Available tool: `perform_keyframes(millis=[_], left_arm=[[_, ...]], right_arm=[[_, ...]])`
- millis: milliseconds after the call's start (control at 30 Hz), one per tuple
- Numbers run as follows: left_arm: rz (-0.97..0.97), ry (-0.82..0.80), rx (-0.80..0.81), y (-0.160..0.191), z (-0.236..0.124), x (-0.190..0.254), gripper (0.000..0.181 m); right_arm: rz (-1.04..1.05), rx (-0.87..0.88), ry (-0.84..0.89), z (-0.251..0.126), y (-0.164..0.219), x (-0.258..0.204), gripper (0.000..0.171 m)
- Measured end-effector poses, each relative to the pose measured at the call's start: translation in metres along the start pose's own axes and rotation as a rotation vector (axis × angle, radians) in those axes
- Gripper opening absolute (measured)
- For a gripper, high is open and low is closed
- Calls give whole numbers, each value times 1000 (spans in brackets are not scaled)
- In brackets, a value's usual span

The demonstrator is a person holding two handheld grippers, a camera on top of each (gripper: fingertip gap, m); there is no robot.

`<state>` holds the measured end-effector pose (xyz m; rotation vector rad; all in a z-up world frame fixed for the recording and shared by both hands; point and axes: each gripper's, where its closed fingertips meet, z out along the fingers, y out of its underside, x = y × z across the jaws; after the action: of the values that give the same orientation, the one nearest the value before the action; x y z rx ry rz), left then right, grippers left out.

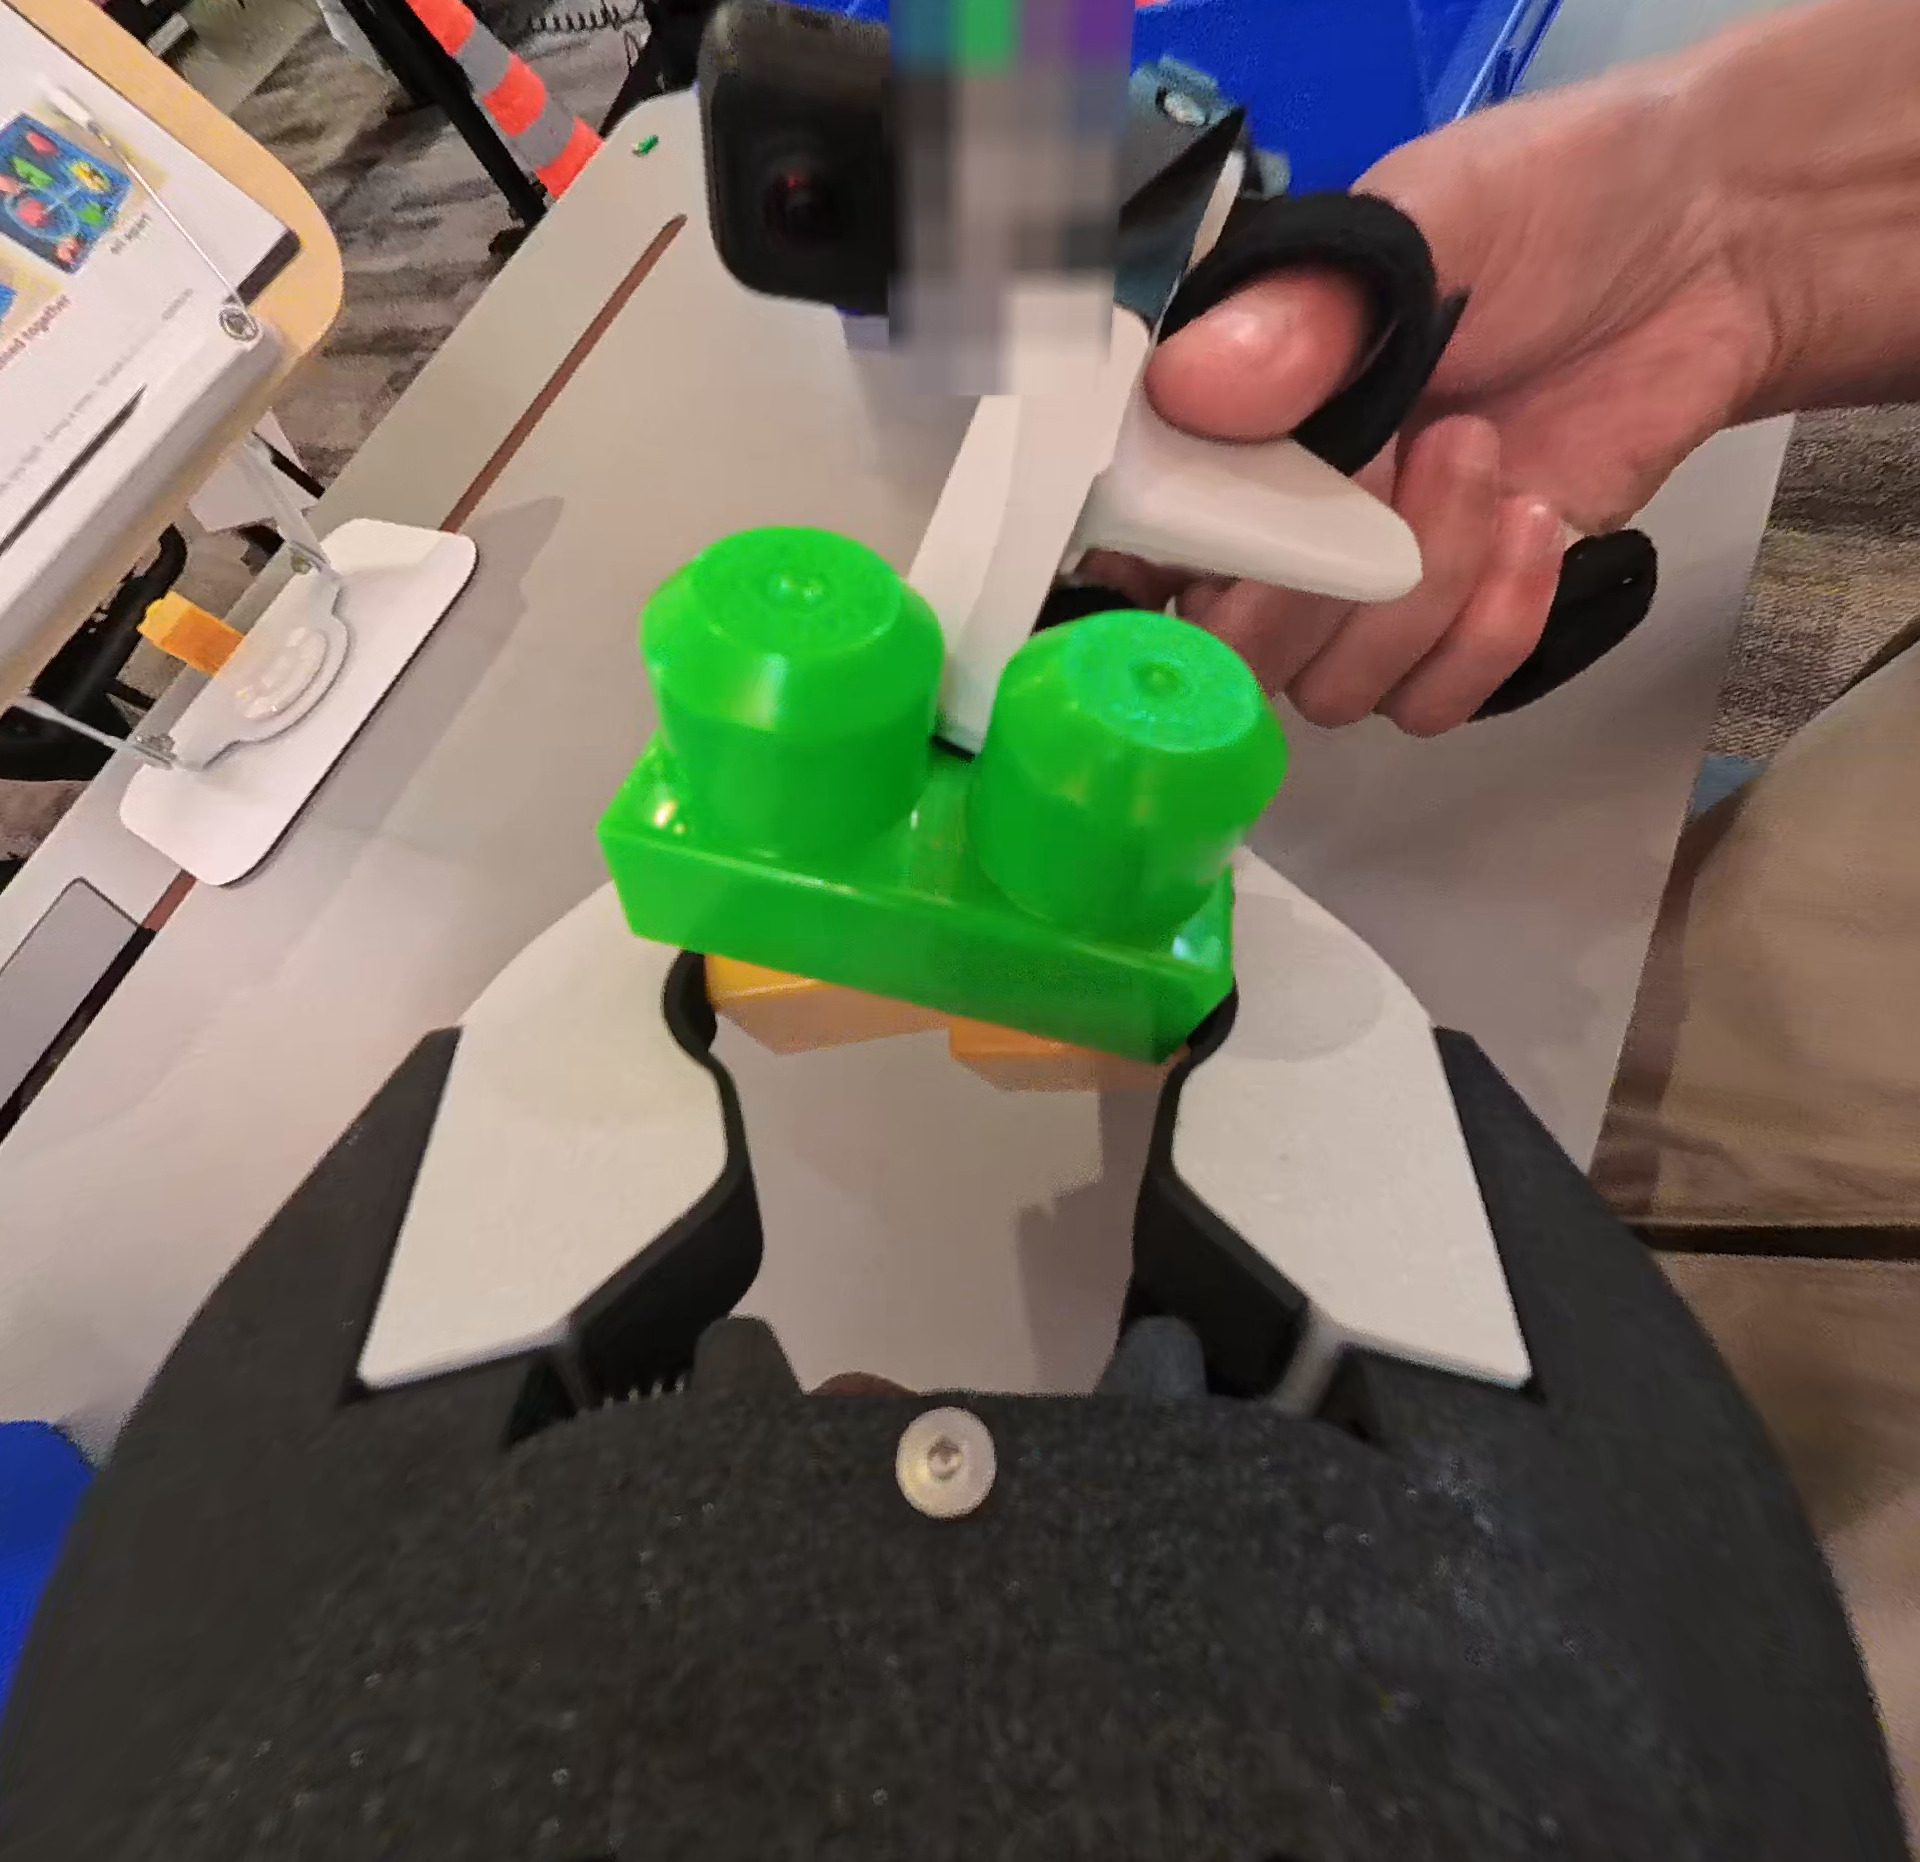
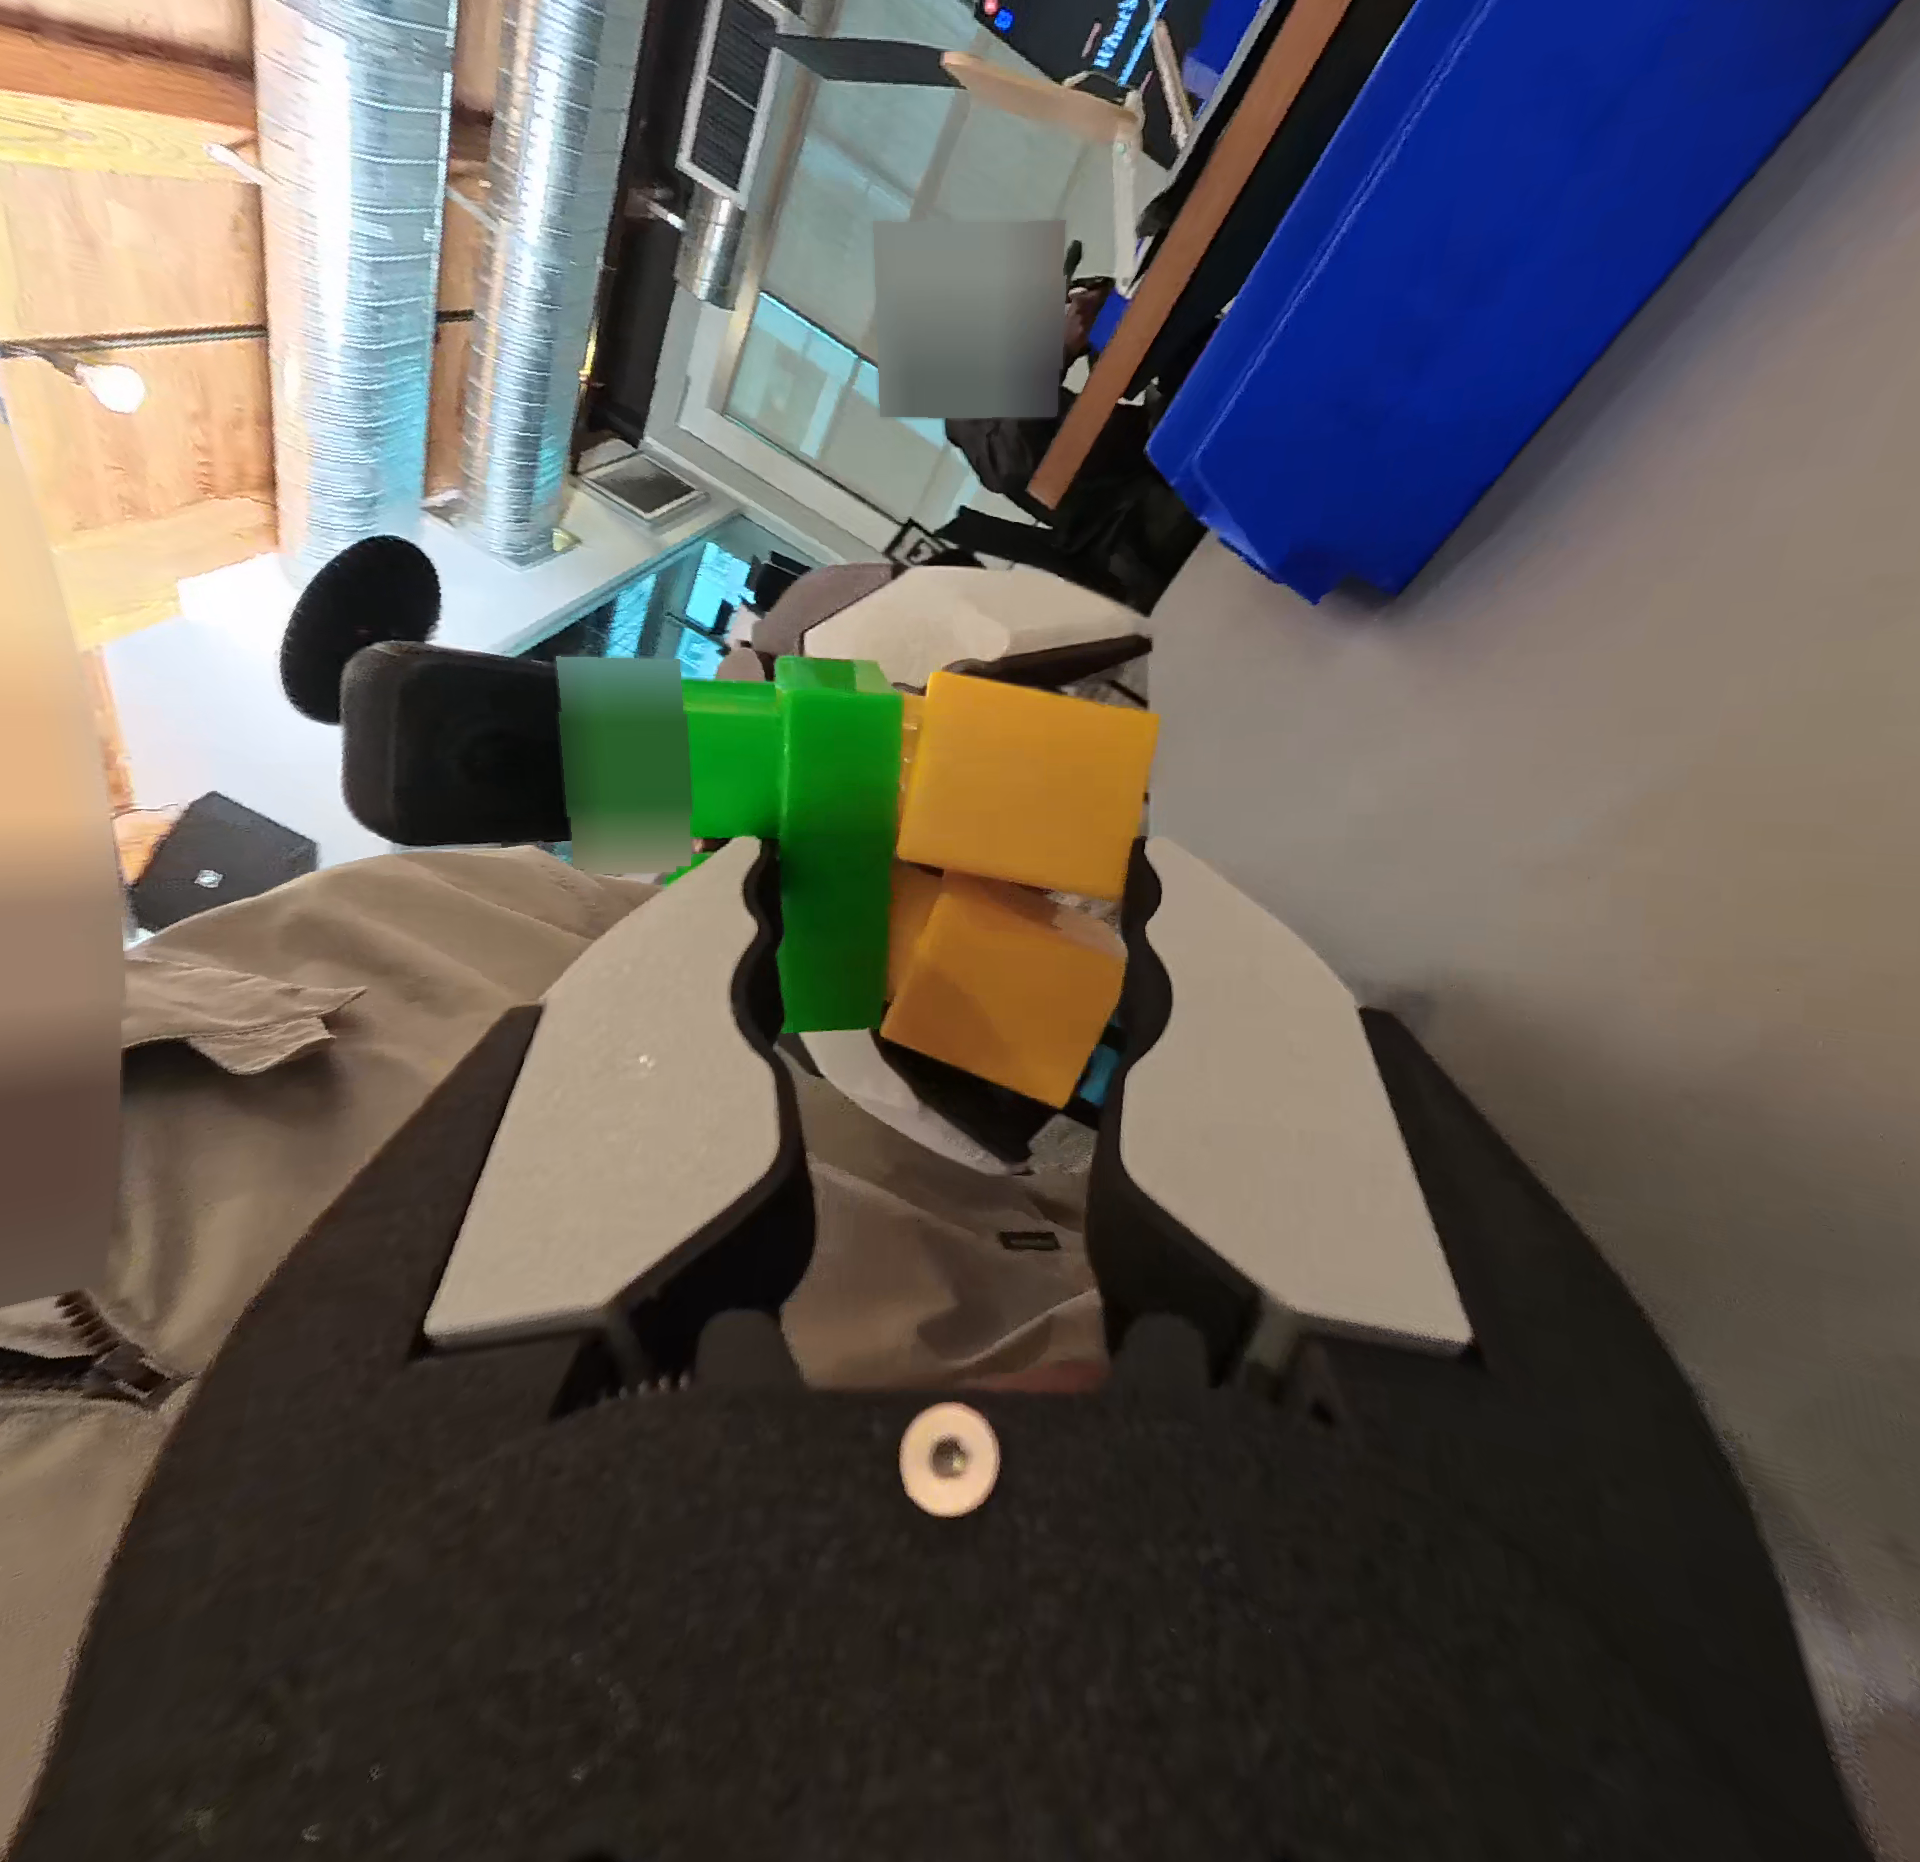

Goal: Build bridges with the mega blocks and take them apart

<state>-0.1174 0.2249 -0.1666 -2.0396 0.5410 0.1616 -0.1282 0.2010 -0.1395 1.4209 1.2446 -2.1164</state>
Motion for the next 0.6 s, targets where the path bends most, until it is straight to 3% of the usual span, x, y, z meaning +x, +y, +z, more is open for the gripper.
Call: perform_keyframes(millis=[400,600], left_arm=[[19,32,72,-6,-9,3,89],[53,24,89,-7,-12,8,87]], right_arm=[[41,3,-81,9,4,-8,64],[23,6,-108,10,-2,-15,85]])
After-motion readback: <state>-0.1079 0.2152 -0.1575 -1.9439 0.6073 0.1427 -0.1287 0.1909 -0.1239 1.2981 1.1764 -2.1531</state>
